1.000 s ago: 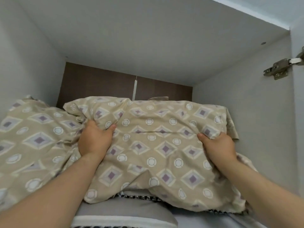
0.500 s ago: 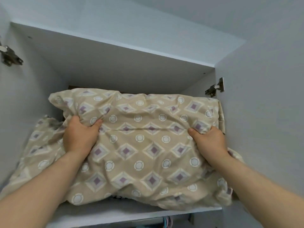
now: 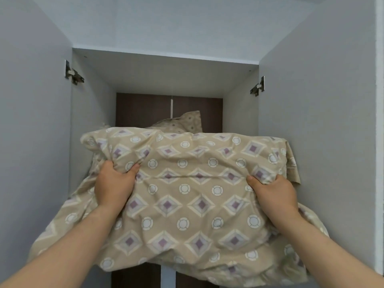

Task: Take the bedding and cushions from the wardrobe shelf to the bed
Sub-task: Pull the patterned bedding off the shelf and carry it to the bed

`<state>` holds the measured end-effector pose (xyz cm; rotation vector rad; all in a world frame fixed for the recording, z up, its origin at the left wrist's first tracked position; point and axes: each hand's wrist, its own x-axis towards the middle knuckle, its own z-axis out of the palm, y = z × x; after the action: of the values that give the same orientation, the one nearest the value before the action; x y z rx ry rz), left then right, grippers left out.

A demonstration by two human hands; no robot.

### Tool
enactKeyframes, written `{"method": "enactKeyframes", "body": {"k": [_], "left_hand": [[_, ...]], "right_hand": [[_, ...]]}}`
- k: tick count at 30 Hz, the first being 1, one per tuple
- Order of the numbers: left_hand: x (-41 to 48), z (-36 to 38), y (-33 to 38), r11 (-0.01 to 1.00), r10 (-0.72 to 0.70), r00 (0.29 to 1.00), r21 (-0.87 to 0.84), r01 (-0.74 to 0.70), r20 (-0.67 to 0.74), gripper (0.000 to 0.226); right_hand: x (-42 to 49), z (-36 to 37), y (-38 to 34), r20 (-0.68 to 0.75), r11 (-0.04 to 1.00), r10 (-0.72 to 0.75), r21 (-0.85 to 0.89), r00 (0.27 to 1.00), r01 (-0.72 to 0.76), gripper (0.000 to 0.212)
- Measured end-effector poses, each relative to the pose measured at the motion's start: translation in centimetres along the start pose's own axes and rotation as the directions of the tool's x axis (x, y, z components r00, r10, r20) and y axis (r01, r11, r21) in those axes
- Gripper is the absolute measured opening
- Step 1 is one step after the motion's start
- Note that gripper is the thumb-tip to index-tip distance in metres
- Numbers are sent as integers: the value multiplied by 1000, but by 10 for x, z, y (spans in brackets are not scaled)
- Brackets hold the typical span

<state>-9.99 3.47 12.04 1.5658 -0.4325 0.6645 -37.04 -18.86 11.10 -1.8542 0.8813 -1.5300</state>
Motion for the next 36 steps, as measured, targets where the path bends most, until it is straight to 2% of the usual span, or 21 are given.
{"method": "enactKeyframes", "body": {"k": [2,7,10,16,18,23,26,30,36], "left_hand": [[-16,-9,1,1000,4,1000,0,-4,11,51],[-63,-27,-1,996,-21,972,-78,41,235,51],[-70,-24,-4,990,-29,969,-127,62,244,49],[-79,-37,-10,979,-15,971,-192,62,240,47],[-101,-40,-17,968,-34,937,-222,117,346,47],[-169,-51,-23,938,-43,857,-276,212,513,44],[-217,-54,-7,925,2,794,-303,229,608,44],[-291,-59,37,906,66,668,-325,271,742,47],[-396,-79,126,877,179,538,-382,293,824,40]], "right_hand": [[-20,-20,-1,-3,1000,19,-10,1000,-19,48],[-104,-83,-5,-177,984,106,-124,979,-129,46],[-108,-91,-7,-157,989,105,-92,982,-120,42],[-136,-94,-15,-197,969,142,-171,970,-177,44],[-168,-111,-18,-265,944,189,-215,946,-249,43],[-248,-165,-7,-368,911,209,-265,906,-317,43],[-293,-209,-2,-461,869,236,-295,856,-398,45],[-351,-290,-5,-574,806,255,-319,778,-499,42],[-423,-409,-24,-732,734,206,-324,650,-598,46]]}}
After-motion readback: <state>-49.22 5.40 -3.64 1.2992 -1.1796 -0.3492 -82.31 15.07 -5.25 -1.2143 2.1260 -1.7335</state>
